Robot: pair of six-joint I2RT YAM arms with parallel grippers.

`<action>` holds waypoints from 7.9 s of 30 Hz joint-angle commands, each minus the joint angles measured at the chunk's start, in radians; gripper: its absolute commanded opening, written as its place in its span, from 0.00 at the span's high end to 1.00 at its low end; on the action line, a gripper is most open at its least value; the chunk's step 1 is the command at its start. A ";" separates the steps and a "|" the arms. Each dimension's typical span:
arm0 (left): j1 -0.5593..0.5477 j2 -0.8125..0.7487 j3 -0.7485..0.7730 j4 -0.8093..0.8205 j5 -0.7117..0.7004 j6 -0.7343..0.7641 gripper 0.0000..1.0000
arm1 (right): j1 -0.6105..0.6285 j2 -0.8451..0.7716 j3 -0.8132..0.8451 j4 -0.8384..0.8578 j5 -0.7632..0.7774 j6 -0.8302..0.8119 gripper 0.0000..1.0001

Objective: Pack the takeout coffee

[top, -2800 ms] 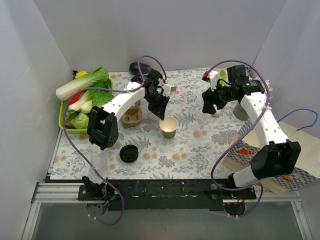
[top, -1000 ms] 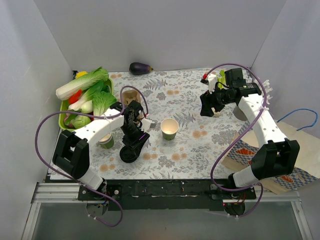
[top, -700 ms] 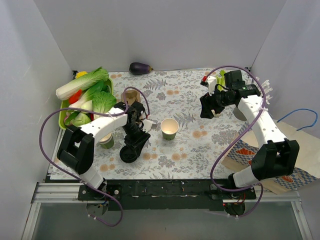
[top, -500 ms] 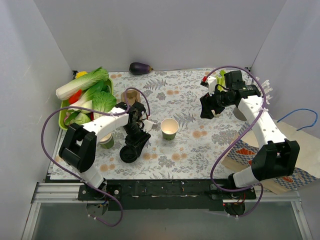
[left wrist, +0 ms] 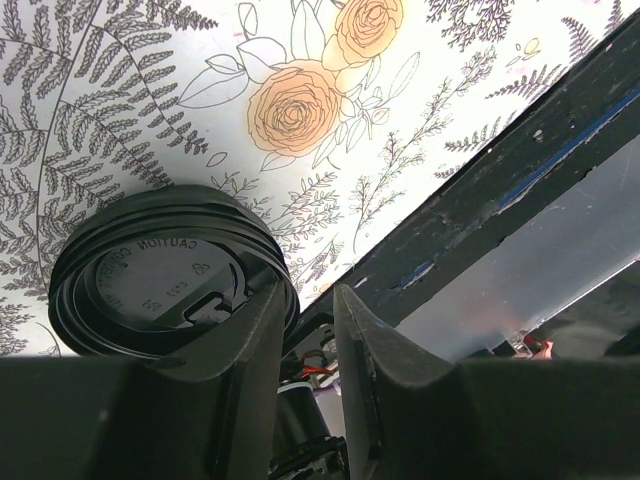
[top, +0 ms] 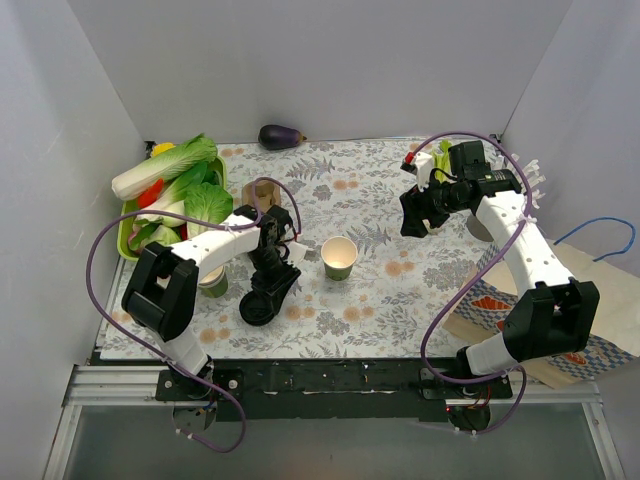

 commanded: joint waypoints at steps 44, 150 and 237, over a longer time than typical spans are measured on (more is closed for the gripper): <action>0.002 -0.145 0.061 -0.108 -0.096 0.026 1.00 | 0.005 0.009 0.062 0.016 -0.071 0.019 0.24; 0.268 0.139 0.550 0.285 0.662 -0.119 0.39 | 0.232 -0.116 -0.304 0.061 -0.036 -0.611 0.36; 0.245 -0.280 0.046 0.681 0.461 -0.256 0.02 | 0.242 0.247 -0.019 0.717 -0.981 0.835 0.99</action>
